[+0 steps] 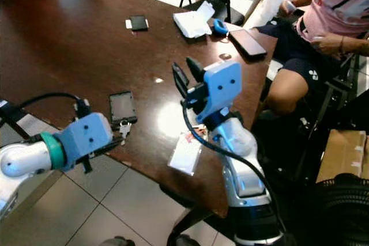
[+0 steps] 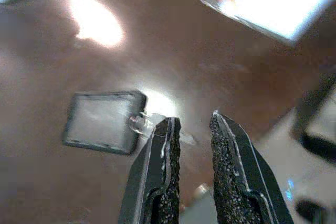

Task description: Hang keys on a hook

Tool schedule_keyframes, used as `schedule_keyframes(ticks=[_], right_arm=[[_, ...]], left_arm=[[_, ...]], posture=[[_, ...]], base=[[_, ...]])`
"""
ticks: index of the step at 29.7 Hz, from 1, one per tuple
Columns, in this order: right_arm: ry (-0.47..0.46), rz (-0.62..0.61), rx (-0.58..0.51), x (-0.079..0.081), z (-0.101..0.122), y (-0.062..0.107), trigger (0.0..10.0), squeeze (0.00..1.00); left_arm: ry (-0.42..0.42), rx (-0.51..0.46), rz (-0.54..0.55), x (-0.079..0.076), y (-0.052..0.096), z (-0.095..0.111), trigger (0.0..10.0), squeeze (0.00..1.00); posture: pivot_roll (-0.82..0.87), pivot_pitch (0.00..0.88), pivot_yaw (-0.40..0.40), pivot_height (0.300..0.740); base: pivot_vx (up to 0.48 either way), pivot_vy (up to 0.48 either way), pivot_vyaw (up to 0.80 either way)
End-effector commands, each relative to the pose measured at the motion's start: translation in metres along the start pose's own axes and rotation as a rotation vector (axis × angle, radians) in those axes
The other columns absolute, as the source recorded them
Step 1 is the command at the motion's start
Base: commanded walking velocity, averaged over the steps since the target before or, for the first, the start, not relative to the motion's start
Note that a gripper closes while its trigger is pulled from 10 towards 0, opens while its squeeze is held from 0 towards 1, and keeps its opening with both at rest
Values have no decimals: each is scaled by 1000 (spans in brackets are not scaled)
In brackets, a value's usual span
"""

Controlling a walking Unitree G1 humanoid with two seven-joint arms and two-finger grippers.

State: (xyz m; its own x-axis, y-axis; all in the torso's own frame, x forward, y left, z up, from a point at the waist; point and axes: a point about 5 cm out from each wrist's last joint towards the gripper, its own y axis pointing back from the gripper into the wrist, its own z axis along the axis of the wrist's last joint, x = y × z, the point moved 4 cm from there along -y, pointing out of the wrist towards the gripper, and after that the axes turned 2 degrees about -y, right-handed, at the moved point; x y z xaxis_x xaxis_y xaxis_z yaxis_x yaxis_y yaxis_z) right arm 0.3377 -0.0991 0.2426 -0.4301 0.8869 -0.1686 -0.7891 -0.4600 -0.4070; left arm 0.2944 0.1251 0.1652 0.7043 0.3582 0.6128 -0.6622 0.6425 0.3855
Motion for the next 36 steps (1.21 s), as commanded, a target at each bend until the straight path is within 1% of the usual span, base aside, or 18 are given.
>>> schedule_keyframes(ticks=[1,3,4,5,6,7,8,11,17,20,25,26,27,28,31,34,35,36], right_arm=[[-2,20,39,4,-10,3,10000,0],[2,36,71,7,-20,4,10000,0],[2,36,71,7,-20,4,10000,0],[2,43,73,10,-22,2,10000,0],[2,43,73,10,-22,2,10000,0],[-2,55,61,13,-20,-4,10000,0],[-2,55,61,13,-20,-4,10000,0],[-4,64,50,14,-17,-9,10000,0],[1,68,55,13,-18,-7,10000,0],[6,68,61,12,-20,-5,10000,0],[7,64,61,12,-20,-2,10000,0],[9,60,64,11,-20,-1,10000,0],[9,60,64,11,-20,-1,10000,0],[11,59,66,10,-21,0,10000,0],[14,57,69,8,-22,0,10000,0],[14,57,69,8,-22,0,10000,0],[15,56,69,8,-22,0,10000,0],[15,56,69,8,-23,0,10000,0]], left_arm=[[-12,26,-36,-5,-6,-5,10000,0],[150,86,66,7,-26,-13,10000,0],[150,86,66,7,-26,-13,10000,0],[302,93,136,14,-37,-15,10000,0],[302,93,136,14,-37,-15,10000,0],[538,119,216,20,-49,-24,10000,0],[538,119,216,20,-49,-24,10000,0],[680,126,234,19,-48,-31,10000,0],[690,116,233,16,-41,-28,10000,0],[616,157,329,20,-37,-32,10000,0],[586,153,376,20,-36,-25,10000,0],[595,131,377,17,-34,-16,10000,75],[595,131,377,17,-34,-16,10000,75],[596,121,392,19,-32,-13,10000,969],[598,121,429,23,-31,-10,10000,1000],[584,130,447,25,-30,-8,10000,1000],[580,140,462,24,-30,-6,10000,4],[577,146,471,24,-30,-4,10000,4]], posture=[[115,80,20,740],[117,88,25,740],[117,88,25,740],[112,94,27,740],[112,94,27,740],[111,101,28,740],[111,101,28,740],[116,113,29,740],[117,123,33,740],[110,127,38,740],[100,128,38,740],[100,127,37,740],[100,127,37,740],[102,125,36,740],[99,120,36,740],[98,119,36,740],[99,113,39,740],[99,113,39,740]], base=[[0,0,0],[0,0,0],[0,0,0],[0,0,0],[0,0,0],[0,0,0],[0,0,0],[0,0,0],[0,0,0],[0,0,0],[0,0,0],[0,0,0],[0,0,0],[0,0,0],[0,0,0],[0,0,0],[0,0,0],[0,0,0]])
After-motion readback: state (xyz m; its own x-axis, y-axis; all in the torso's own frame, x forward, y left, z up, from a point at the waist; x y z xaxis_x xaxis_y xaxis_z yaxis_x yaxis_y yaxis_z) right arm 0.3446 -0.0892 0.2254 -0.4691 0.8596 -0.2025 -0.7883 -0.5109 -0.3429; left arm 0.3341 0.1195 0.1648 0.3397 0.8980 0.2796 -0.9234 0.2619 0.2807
